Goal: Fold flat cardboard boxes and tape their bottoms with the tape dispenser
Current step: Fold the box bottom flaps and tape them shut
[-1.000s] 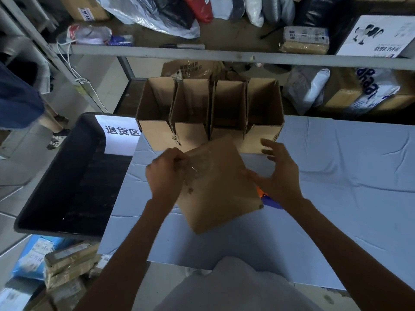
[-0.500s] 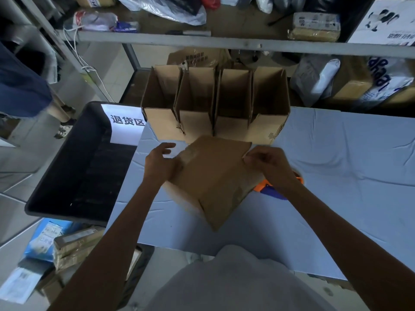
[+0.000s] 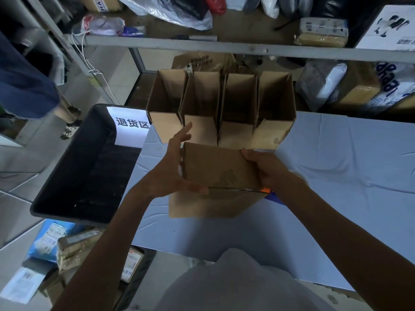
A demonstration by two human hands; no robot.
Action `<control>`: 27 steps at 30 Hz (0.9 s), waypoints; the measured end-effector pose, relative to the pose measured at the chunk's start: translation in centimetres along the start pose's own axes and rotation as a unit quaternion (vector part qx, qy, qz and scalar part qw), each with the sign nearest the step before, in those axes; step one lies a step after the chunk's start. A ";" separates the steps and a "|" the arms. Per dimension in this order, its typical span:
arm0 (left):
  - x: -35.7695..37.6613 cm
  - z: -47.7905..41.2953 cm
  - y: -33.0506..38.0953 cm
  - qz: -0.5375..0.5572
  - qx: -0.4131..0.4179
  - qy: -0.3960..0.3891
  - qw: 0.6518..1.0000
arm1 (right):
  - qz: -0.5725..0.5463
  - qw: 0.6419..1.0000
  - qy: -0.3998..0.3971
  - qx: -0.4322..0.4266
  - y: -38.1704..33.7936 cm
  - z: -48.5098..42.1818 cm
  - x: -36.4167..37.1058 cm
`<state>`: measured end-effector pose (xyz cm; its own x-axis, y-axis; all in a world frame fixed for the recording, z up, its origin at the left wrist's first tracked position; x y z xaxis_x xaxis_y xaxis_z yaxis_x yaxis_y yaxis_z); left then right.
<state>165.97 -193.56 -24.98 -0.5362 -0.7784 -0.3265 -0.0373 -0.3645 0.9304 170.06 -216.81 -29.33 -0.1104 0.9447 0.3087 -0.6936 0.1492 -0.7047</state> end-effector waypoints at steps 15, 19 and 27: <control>-2.1 -3.5 -1.8 -0.074 -0.009 -0.065 0.995 | 0.484 0.814 0.237 -0.216 1.2 2.5 0.8; -2.7 -5.0 -0.5 -0.073 -0.022 -0.067 0.995 | 0.451 0.778 0.236 -0.369 0.5 4.3 0.6; -0.9 -8.3 -1.6 -0.184 -0.030 -0.020 0.982 | 0.508 0.794 0.095 -0.320 4.8 2.2 1.5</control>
<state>173.46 -196.53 -27.54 -0.5285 -0.5686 -0.6304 -0.1848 -0.6477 0.7391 164.95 -215.30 -30.83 -0.2300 0.6897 -0.6865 0.1945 -0.6586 -0.7269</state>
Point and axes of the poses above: each hand's wrist, its own z-axis away from the middle knuckle, its own x-axis out of the palm, y = z × x, the point moved 2 cm from there along -z, towards the middle knuckle, and after that the axes turned 12 degrees about -y, right-handed, at the moved point
